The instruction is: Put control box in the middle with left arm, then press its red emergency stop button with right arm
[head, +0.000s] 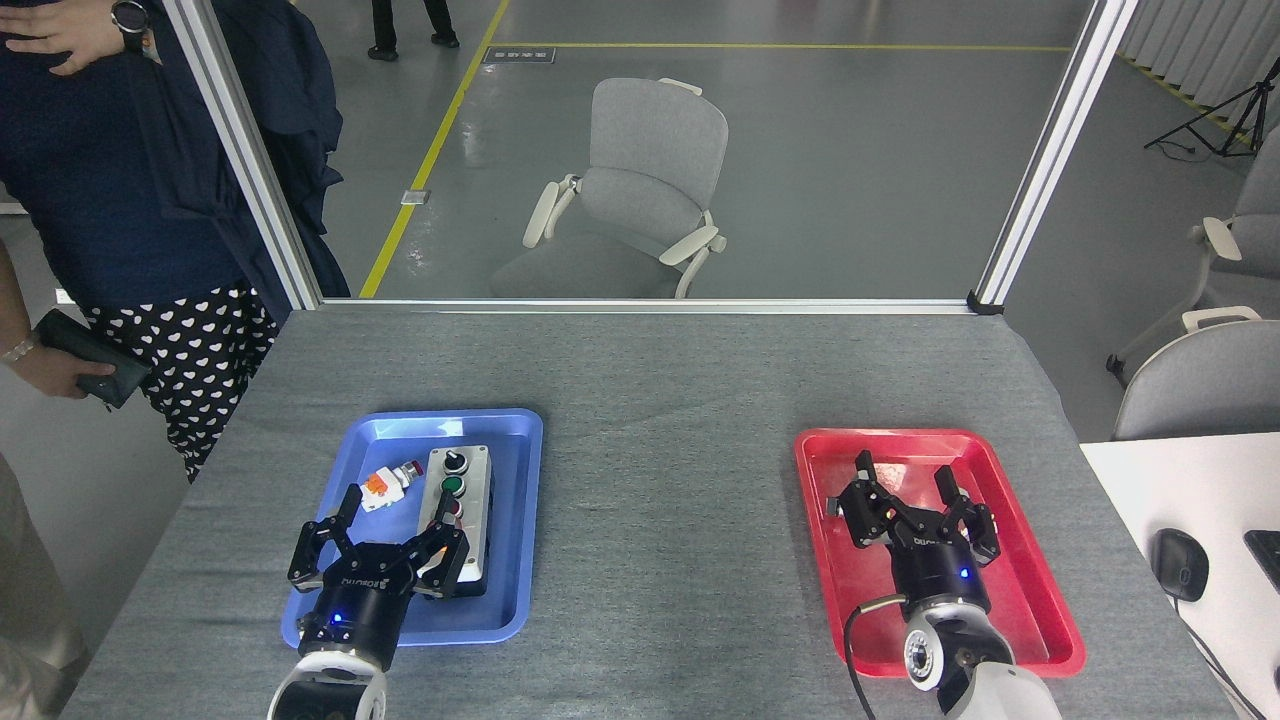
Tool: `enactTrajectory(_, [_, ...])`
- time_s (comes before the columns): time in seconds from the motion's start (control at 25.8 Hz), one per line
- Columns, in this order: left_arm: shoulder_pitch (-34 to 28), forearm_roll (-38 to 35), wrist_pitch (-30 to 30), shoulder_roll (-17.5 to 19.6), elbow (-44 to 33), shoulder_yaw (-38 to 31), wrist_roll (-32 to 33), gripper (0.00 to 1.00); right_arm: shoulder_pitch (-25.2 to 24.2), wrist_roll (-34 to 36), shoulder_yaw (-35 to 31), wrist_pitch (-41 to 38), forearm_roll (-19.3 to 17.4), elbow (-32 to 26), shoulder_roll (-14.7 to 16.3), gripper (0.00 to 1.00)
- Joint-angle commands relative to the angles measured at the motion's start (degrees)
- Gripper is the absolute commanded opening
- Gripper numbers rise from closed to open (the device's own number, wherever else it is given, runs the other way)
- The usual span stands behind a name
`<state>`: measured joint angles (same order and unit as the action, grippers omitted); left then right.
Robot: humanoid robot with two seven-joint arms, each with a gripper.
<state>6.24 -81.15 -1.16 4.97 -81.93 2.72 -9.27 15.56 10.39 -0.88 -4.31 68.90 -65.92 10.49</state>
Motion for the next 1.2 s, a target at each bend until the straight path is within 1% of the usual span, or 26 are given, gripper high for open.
enactTrajectory(0.0, [-0.2,-0.1,-0.1,0.1,-0.2,0.0,0.2,0.97,0.1,-0.1,-0.9,-0.1,0.0,0.0,0.1,0.99])
enactTrajectory(1.16, [-0.5,0.2,0.0,0.2,-1.5,-0.3,0.1,0.99,0.2,-0.4,-0.9,0.0,0.1,0.0,0.0,0.99])
